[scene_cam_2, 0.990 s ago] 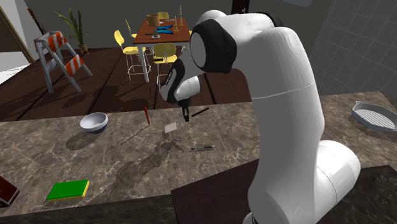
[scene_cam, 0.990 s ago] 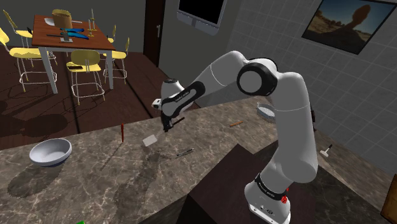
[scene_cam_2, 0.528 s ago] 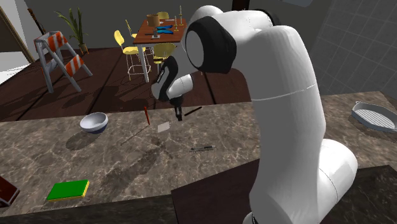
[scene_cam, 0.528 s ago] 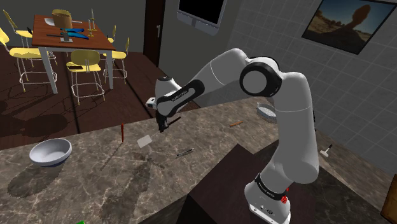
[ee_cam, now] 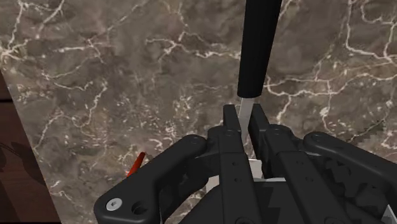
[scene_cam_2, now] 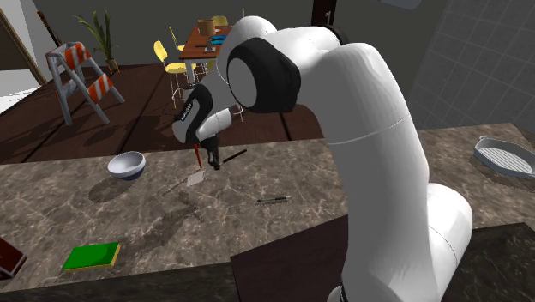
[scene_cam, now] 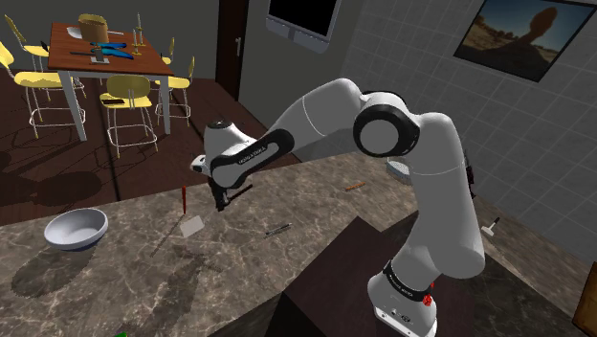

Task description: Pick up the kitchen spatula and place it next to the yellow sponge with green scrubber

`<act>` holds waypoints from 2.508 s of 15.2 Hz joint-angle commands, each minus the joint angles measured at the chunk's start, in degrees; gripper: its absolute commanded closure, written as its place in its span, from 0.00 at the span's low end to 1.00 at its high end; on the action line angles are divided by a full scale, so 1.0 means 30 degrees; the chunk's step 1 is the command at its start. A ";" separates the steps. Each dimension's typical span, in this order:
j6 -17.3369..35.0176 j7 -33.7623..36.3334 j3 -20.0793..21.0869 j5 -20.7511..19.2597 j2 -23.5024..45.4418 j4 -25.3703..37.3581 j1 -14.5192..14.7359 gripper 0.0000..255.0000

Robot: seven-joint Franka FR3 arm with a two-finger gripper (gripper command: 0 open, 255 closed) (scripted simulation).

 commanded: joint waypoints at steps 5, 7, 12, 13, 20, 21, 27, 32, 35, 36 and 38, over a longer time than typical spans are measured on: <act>-0.1239 0.2026 0.0306 -0.0074 0.1321 0.2449 0.1751 1.00; -0.1788 0.2671 0.0405 -0.0092 0.1925 0.3568 0.2335 1.00; -0.3466 0.4162 0.0622 -0.0124 0.3804 0.7050 0.3745 1.00; -0.3869 0.4439 0.0660 -0.0127 0.4261 0.7896 0.4020 1.00; -0.7435 0.5978 0.0851 -0.0119 0.8374 1.5503 0.5722 1.00; -0.7324 0.5983 0.0848 -0.0121 0.8558 1.5575 0.5724 1.00; -0.6754 0.6003 0.0828 -0.0133 0.9769 1.6216 0.5737 1.00; -0.6437 0.6010 0.0812 -0.0138 1.0955 1.7086 0.5752 1.00; -0.6328 0.6006 0.0800 -0.0136 1.1981 1.8002 0.5766 1.00; -0.6315 0.6007 0.0800 -0.0137 1.1967 1.7976 0.5765 1.00; -0.6327 0.6006 0.0800 -0.0136 1.1980 1.8002 0.5766 1.00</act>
